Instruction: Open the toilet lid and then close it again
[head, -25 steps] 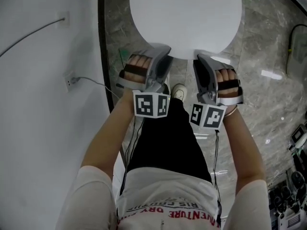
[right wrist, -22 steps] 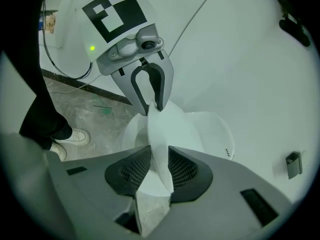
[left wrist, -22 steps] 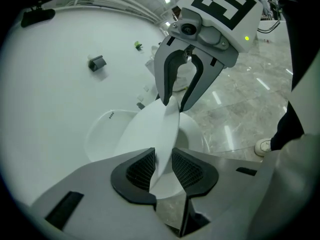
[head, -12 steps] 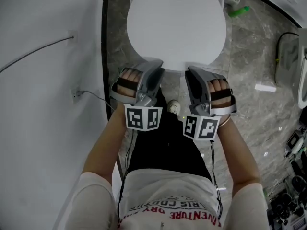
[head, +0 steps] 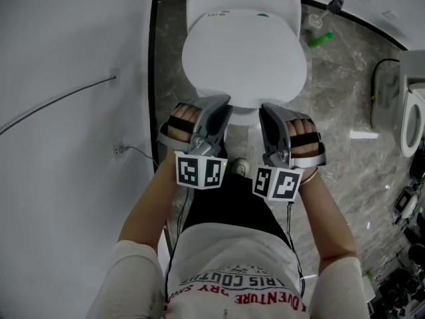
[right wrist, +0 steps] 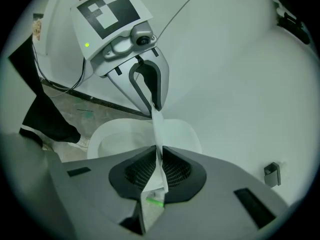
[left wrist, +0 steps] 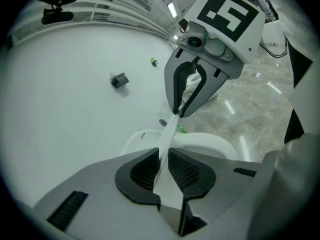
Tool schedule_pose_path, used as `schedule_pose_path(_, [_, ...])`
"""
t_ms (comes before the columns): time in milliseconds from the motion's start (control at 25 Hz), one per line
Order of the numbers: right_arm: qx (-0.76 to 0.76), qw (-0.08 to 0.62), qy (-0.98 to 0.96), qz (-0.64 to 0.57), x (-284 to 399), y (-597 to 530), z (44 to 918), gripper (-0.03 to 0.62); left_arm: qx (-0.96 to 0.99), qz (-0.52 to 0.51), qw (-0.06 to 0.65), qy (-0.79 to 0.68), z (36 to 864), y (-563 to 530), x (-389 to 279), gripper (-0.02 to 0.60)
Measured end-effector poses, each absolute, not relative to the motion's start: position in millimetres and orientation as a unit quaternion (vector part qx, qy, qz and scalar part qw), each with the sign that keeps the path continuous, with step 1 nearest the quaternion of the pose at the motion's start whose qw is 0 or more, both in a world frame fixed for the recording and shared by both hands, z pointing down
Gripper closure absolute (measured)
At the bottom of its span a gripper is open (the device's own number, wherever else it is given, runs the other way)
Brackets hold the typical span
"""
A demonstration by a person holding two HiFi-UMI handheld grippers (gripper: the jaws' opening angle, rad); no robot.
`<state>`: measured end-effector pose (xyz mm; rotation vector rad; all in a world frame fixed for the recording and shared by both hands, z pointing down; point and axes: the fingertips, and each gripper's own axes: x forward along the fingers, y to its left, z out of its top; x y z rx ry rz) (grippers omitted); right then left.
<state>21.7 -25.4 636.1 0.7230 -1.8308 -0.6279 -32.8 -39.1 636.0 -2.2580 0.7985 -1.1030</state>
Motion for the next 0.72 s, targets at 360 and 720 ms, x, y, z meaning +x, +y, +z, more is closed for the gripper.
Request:
schedule_pose_path(360, [0.331,0.52,-0.746,-0.251,24.2,-99.4,576.2,0.557,-0.841,-0.373,0.259,0.294,573.1,-107.0,-30.3,0.522])
schedule_pose_path(720, [0.352,0.531,-0.734,-0.234,23.5,-162.8,534.4,0.559,-0.857,-0.355,0.263,0.267,530.2,-169.2,-30.6,0.523])
